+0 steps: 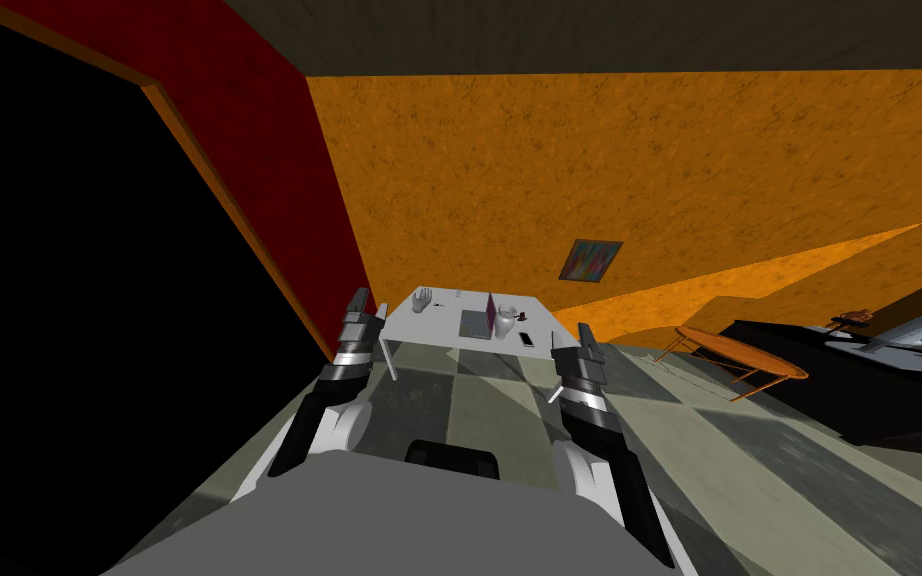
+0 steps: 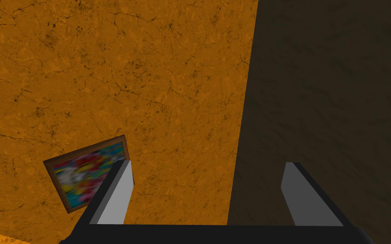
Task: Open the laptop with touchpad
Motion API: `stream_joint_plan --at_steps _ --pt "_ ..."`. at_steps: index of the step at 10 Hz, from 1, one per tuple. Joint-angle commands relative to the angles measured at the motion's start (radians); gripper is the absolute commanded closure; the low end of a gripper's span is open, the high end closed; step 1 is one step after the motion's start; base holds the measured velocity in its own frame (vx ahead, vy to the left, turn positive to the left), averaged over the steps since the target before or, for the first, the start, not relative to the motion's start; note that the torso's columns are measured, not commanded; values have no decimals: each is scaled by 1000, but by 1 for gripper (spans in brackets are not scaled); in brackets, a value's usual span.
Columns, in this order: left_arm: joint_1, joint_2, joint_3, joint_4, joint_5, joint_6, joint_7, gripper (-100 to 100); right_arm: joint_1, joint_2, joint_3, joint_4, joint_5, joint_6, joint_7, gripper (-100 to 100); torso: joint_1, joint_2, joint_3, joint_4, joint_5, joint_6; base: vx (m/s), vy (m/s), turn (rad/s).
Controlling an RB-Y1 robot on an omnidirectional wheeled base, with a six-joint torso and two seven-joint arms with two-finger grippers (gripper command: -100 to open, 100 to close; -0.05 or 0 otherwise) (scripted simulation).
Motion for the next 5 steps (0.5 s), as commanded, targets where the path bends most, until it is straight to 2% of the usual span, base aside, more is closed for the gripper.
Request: stream_joint_plan --at_steps 1,5 --pt "0 0 0 0 0 0 0 0 0 0 0 0 0 0 0 0 0 40 -82 41 0 0 0 0 0" --pt "0 0 0 0 0 0 0 0 0 0 0 0 0 0 0 0 0 322 -644 322 0 0 0 0 0"
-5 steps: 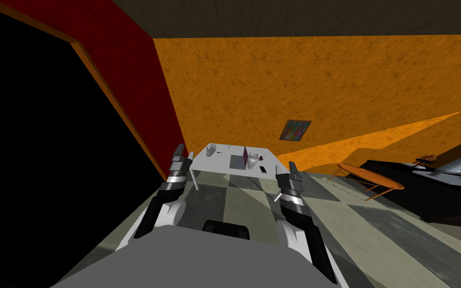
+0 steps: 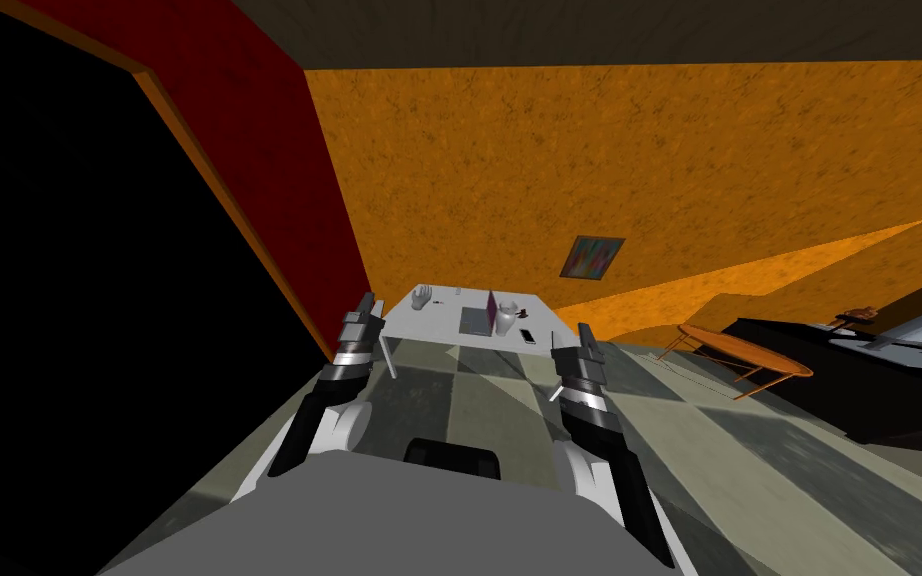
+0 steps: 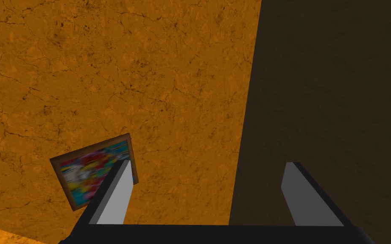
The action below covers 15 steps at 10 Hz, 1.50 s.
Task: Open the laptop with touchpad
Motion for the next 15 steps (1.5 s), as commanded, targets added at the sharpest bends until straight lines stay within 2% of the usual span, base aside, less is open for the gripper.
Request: stream_joint_plan --at_steps 1,4,5,7,15 --pt "0 0 0 0 0 0 0 0 0 0 0 0 0 0 0 0 0 74 -147 74 0 0 0 0 0" --pt "0 0 0 0 0 0 0 0 0 0 0 0 0 0 0 0 0 296 -590 295 0 0 0 0 0" --pt "0 0 0 0 0 0 0 0 -2 -34 -2 4 17 1 17 -100 0 369 -738 369 0 0 22 6 -4" --pt "0 0 0 0 0 0 0 0 -5 -79 -6 12 60 3 57 -100 0 411 -827 411 0 0 55 8 -7" --pt "0 0 0 0 0 0 0 0 -19 -182 -28 32 257 11 248 -100 0 416 -832 416 0 0 85 28 -9"
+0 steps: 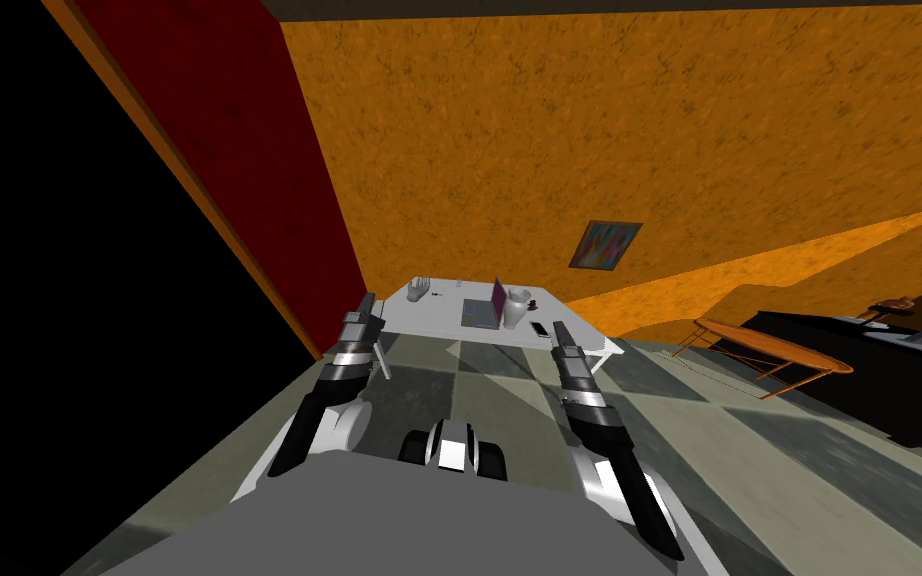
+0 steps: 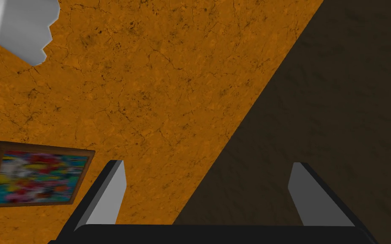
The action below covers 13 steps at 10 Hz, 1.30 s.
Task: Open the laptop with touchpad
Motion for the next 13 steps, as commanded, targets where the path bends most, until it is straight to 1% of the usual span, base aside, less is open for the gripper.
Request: stream_joint_plan --at_steps 1,4,5,8,9,11,12,13 --pt "0 0 0 0 0 0 0 0 -3 -31 -8 4 78 3 78 -100 1 -1 0 0 0 0 114 44 -10" --pt "0 0 0 0 0 0 0 0 -9 -66 -19 13 170 7 165 -100 -1 0 0 0 0 0 112 24 -11" --pt "0 0 0 0 0 0 0 0 -9 -66 -19 13 174 7 171 -100 -1 1 1 0 0 0 77 24 -2" --pt "0 0 0 0 0 0 0 0 -17 -107 -30 27 269 11 261 -100 0 1 1 0 0 0 82 29 -11" --pt "0 0 0 0 0 0 0 0 -17 -107 -30 27 275 11 269 -100 0 -1 -1 0 0 0 82 24 -4" --pt "0 0 0 0 0 0 0 0 -23 -138 -38 40 341 15 331 -100 0 0 0 0 0 0 91 23 -9" --pt "0 0 0 0 0 0 0 0 -23 -138 -38 40 344 15 336 -100 0 0 0 0 0 0 71 26 -5" --pt "0 0 0 0 0 0 0 0 -27 -155 -41 48 379 17 369 -100 0 1 1 0 0 0 62 19 -6"
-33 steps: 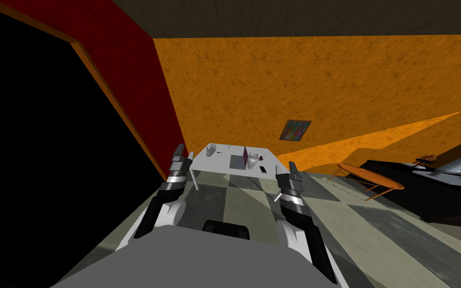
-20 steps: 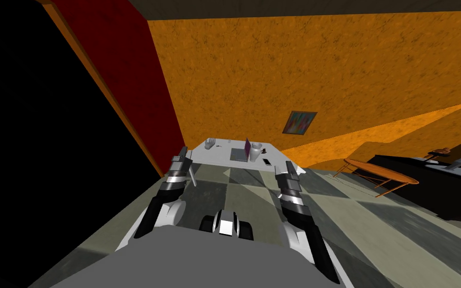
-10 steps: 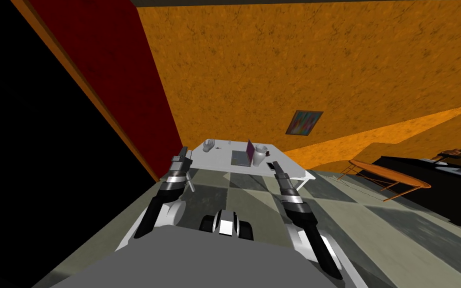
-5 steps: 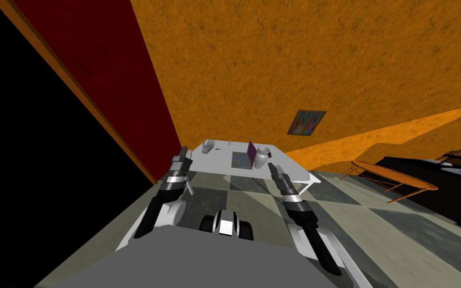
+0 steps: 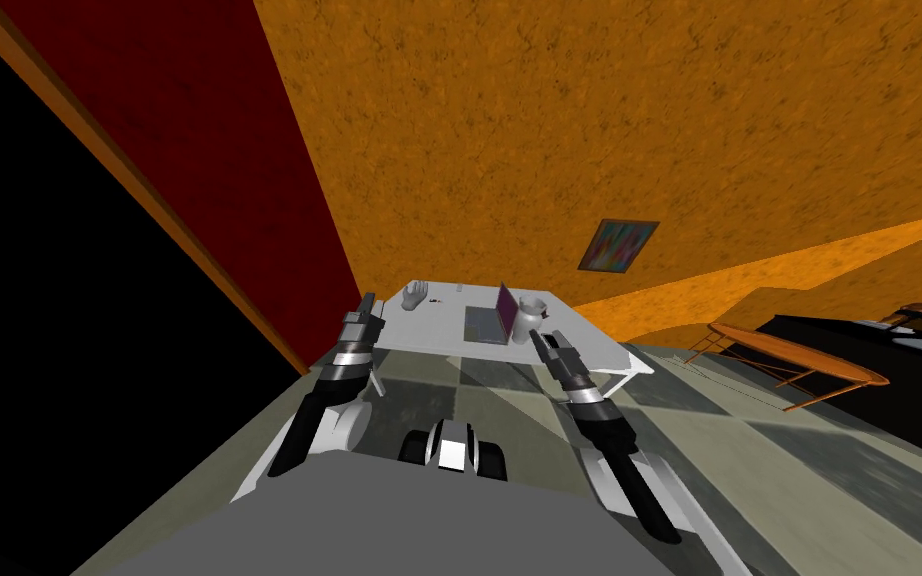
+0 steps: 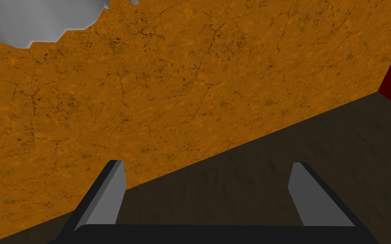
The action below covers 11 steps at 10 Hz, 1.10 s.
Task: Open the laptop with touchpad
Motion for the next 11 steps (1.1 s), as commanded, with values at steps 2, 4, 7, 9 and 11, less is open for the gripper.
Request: stream_joint_plan --at_steps 2,4,7,9,11 --pt "0 0 0 0 0 0 0 0 -7 -36 -9 18 77 4 76 -100 0 -1 0 0 0 0 77 33 -10" --pt "0 0 0 0 0 0 0 0 -14 -72 -16 38 144 8 138 -100 0 -2 -1 0 0 0 91 23 -10" --pt "0 0 0 0 0 0 0 0 -22 -109 -24 58 216 13 210 -100 0 0 0 0 0 0 91 24 -7" --pt "0 0 0 0 0 0 0 0 -29 -145 -31 78 278 18 269 -100 0 0 0 0 0 0 96 29 -13" --pt "0 0 0 0 0 0 0 0 -33 -163 -34 87 312 20 302 -100 0 -3 -2 -1 0 0 100 30 -7"
